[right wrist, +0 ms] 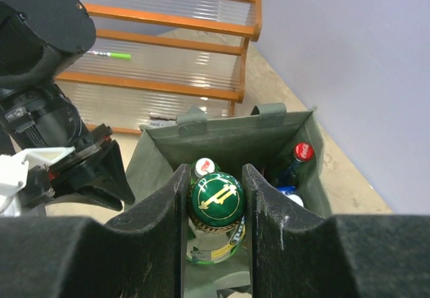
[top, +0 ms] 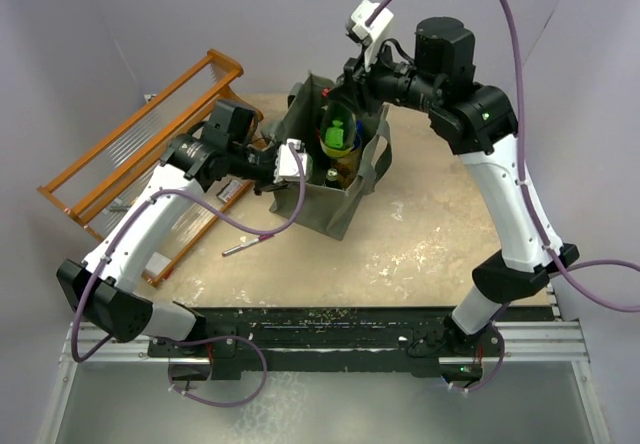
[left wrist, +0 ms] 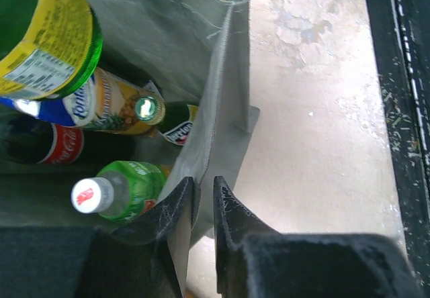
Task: Place the beverage into the canvas bag
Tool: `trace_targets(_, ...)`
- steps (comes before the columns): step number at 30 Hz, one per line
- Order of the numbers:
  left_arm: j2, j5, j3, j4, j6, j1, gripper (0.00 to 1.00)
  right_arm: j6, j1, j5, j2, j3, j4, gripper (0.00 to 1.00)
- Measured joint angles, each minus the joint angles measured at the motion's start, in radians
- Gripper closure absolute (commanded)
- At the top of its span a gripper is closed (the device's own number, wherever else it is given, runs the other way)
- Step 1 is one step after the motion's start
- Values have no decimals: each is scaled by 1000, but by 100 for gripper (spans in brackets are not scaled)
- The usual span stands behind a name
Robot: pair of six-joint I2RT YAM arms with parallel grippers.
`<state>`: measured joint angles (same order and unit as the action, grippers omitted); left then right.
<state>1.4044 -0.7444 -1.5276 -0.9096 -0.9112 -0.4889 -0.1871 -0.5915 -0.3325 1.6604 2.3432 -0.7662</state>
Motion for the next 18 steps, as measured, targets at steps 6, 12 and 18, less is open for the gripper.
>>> trace_targets(6, 1, -14, 22, -103, -100, 5, 91, 31, -19, -31, 3, -102, 67, 100)
trace_targets(12, 28, -36, 23, -184, -177, 5, 92, 66, -24, -72, 11, -176, 108, 100)
trace_targets(18, 27, -50, 62, -199, -222, 5, 92, 94, -31, -101, 25, -232, 155, 100)
